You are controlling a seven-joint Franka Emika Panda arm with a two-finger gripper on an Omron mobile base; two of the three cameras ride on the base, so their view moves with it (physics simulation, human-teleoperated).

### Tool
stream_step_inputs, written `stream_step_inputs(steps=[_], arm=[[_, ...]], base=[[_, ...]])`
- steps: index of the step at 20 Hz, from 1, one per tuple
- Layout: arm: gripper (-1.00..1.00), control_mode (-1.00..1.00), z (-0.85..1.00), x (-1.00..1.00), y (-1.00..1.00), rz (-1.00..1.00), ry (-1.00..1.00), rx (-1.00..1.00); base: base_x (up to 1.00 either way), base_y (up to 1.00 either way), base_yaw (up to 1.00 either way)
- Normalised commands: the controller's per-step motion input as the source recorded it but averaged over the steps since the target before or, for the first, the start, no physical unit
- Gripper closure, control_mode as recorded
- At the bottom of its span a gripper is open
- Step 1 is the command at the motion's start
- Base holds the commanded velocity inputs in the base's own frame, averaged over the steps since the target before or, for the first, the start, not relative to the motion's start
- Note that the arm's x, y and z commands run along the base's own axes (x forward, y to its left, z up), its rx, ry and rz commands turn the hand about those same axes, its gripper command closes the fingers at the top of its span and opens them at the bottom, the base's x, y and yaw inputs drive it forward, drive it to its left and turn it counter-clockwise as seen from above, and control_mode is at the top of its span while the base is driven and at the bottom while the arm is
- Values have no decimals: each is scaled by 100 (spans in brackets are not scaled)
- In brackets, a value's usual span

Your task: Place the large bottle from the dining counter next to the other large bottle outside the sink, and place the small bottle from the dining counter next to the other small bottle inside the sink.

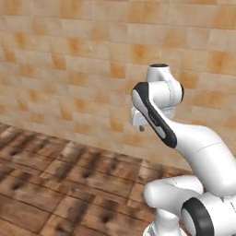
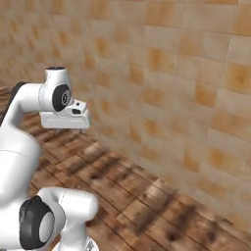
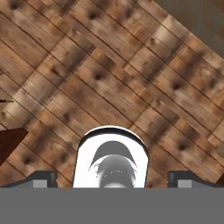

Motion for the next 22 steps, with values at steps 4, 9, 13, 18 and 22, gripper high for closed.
stream_step_inputs(steps=[4, 9, 13, 18, 22], arm=[[-100, 100, 0, 0, 0, 0, 0, 0], [-100, 100, 0, 0, 0, 0, 0, 0], [-100, 100, 0, 0, 0, 0, 0, 0], [-100, 100, 0, 0, 0, 0, 0, 0], [-100, 100, 0, 0, 0, 0, 0, 0]], base=[[98, 17, 56], [96, 0, 51], [100, 0, 47], [81, 17, 57], [70, 10, 59]])
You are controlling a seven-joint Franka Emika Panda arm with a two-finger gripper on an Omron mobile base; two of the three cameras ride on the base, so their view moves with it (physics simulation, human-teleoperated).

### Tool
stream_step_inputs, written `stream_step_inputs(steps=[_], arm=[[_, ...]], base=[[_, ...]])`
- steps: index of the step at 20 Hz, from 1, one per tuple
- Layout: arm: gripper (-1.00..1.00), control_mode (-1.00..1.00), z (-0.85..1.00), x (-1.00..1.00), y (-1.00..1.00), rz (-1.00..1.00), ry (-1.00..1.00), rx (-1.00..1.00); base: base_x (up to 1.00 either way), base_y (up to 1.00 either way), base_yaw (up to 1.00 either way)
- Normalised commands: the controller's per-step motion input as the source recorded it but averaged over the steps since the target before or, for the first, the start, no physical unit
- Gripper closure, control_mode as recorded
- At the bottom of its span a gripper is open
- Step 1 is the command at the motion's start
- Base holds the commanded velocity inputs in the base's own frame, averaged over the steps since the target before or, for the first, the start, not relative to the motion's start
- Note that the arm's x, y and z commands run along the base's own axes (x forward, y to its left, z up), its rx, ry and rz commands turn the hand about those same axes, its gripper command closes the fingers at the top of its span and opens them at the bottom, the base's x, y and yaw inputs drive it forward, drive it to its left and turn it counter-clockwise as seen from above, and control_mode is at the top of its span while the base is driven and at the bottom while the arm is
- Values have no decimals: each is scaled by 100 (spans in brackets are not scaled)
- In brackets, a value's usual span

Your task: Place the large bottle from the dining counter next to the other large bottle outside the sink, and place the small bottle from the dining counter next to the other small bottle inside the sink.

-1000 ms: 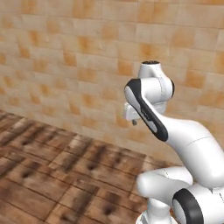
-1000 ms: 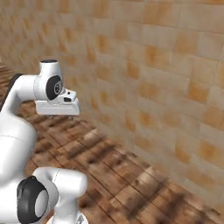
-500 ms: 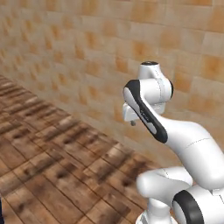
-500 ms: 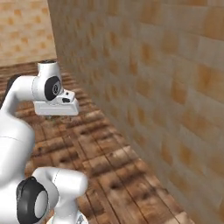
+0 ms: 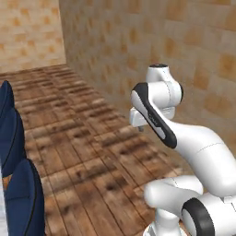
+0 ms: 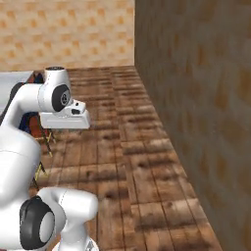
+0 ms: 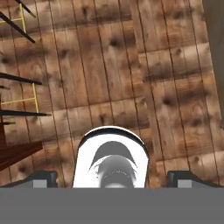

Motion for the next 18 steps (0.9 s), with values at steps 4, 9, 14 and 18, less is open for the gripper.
stream_step_inputs(steps=[4, 9, 14, 18], arm=[[-100, 100, 0, 0, 0, 0, 0, 0], [-100, 100, 0, 0, 0, 0, 0, 0], [-100, 100, 0, 0, 0, 0, 0, 0], [-100, 100, 0, 0, 0, 0, 0, 0]], base=[[69, 0, 56], [48, -10, 47], [18, -3, 46], [0, 0, 55]])
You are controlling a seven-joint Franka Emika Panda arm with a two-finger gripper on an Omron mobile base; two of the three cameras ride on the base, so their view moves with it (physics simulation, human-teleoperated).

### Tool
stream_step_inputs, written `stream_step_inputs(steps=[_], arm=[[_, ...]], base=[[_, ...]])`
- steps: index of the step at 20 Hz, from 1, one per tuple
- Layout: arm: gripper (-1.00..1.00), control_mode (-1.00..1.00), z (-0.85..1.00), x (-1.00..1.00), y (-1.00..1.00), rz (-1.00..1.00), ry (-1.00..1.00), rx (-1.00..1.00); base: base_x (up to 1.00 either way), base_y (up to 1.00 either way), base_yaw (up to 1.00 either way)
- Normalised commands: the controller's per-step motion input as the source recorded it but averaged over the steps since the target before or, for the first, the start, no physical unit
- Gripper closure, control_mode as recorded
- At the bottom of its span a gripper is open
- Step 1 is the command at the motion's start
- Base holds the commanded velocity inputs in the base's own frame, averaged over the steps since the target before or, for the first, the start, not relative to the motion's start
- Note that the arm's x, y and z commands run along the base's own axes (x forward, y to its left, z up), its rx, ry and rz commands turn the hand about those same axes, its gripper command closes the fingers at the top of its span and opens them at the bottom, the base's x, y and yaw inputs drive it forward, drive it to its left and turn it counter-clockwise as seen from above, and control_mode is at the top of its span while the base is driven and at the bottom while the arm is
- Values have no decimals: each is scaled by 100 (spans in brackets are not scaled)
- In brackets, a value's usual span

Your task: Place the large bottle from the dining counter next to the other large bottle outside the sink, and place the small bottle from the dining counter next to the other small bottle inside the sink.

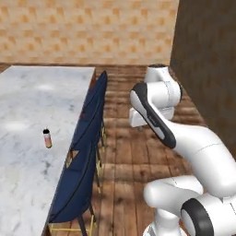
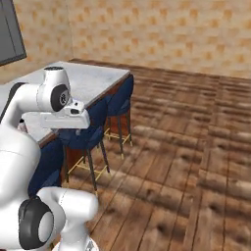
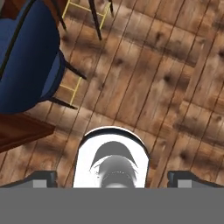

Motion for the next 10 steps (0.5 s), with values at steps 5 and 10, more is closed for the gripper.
stream_step_inputs(steps=[5, 10], arm=[[-100, 100, 0, 0, 0, 0, 0, 0], [-100, 100, 0, 0, 0, 0, 0, 0]], base=[[-10, 1, 71], [-9, 0, 78]])
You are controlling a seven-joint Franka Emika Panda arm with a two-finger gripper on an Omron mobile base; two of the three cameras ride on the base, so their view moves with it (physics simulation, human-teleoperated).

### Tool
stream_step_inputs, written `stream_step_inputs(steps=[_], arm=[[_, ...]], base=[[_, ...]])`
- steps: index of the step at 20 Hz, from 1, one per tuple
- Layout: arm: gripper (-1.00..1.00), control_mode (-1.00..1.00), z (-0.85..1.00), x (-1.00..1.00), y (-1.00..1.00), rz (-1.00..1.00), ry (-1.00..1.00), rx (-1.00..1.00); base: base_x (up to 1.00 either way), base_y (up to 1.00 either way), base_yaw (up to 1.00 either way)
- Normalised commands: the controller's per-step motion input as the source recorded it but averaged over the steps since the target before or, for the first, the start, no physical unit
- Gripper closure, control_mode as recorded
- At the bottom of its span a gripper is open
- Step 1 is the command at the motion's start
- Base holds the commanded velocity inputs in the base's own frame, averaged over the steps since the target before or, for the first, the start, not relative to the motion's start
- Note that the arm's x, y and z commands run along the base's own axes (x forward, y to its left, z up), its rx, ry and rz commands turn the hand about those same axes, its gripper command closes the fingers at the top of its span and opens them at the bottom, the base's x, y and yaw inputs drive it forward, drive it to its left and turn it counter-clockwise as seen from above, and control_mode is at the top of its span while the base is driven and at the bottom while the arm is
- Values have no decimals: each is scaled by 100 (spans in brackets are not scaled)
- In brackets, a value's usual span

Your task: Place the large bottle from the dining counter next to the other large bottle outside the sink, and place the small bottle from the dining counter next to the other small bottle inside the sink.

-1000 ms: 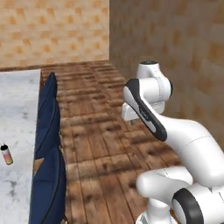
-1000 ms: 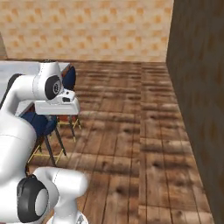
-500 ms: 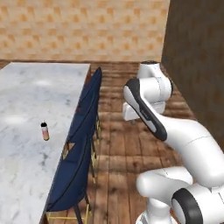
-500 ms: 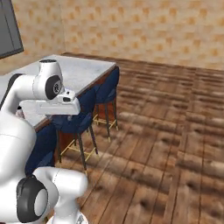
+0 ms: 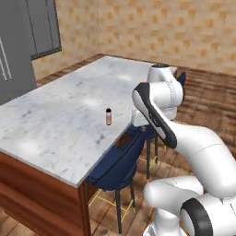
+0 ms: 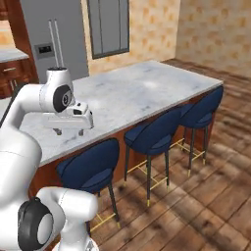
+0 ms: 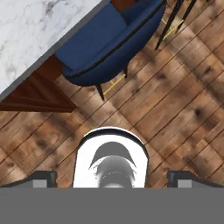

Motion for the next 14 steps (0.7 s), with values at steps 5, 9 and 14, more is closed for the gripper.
stream_step_inputs(steps=[5, 9, 14], arm=[[-100, 100, 0, 0, 0, 0, 0, 0], [-100, 100, 0, 0, 0, 0, 0, 0], [-100, 100, 0, 0, 0, 0, 0, 0]], base=[[-9, -22, 74], [-1, -64, 53], [15, -88, 36]])
